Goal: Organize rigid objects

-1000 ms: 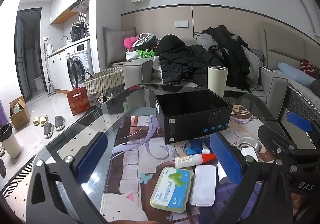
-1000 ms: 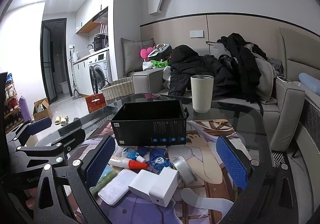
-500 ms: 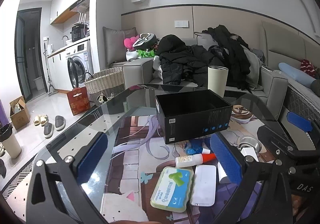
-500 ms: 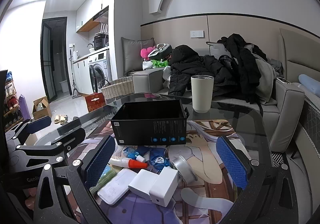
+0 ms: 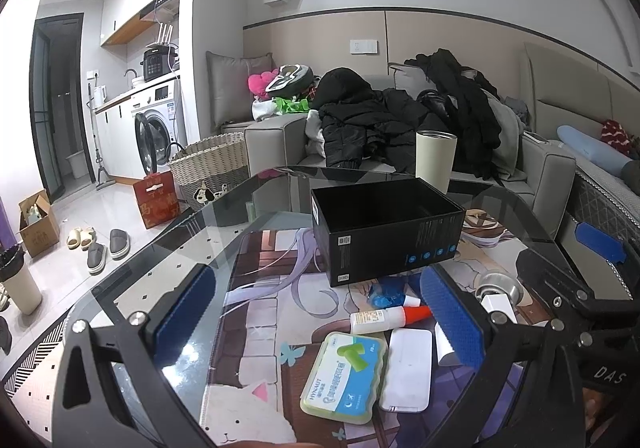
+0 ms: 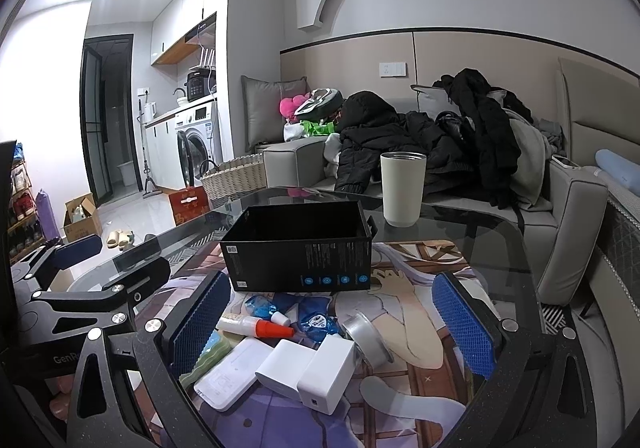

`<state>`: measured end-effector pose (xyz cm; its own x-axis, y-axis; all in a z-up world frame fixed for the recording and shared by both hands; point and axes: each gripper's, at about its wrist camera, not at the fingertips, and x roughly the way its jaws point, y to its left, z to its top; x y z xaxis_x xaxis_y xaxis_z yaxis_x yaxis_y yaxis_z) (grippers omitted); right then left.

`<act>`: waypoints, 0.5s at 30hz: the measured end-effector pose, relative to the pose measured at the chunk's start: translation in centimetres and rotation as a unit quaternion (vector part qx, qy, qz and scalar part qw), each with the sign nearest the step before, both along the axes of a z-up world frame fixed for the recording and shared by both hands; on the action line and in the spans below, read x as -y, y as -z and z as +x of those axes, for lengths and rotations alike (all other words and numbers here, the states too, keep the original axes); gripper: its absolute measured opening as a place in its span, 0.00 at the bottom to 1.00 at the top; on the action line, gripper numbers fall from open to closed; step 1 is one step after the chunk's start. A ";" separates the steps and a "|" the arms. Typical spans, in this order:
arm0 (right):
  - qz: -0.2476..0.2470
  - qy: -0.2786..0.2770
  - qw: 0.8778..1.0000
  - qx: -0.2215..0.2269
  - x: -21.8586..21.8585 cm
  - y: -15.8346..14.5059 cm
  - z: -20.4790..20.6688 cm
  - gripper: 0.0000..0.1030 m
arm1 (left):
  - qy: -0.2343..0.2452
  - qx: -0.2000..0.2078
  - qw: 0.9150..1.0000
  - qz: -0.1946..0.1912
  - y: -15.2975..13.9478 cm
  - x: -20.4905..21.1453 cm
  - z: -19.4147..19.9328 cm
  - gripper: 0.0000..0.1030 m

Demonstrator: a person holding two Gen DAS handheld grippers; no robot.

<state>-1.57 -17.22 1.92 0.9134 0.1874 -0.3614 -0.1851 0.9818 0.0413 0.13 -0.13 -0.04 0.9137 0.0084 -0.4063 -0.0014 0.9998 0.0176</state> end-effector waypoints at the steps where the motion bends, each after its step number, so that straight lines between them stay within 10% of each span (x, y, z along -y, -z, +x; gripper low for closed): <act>1: 0.000 0.000 1.000 0.001 0.0 0.0 0.0 1.00 | 0.001 0.000 1.000 -0.001 0.0 0.0 0.0 1.00; 15: -0.001 0.001 1.000 0.006 -0.1 -0.2 0.0 1.00 | -0.001 -0.004 1.000 -0.003 -0.3 -0.1 0.1 1.00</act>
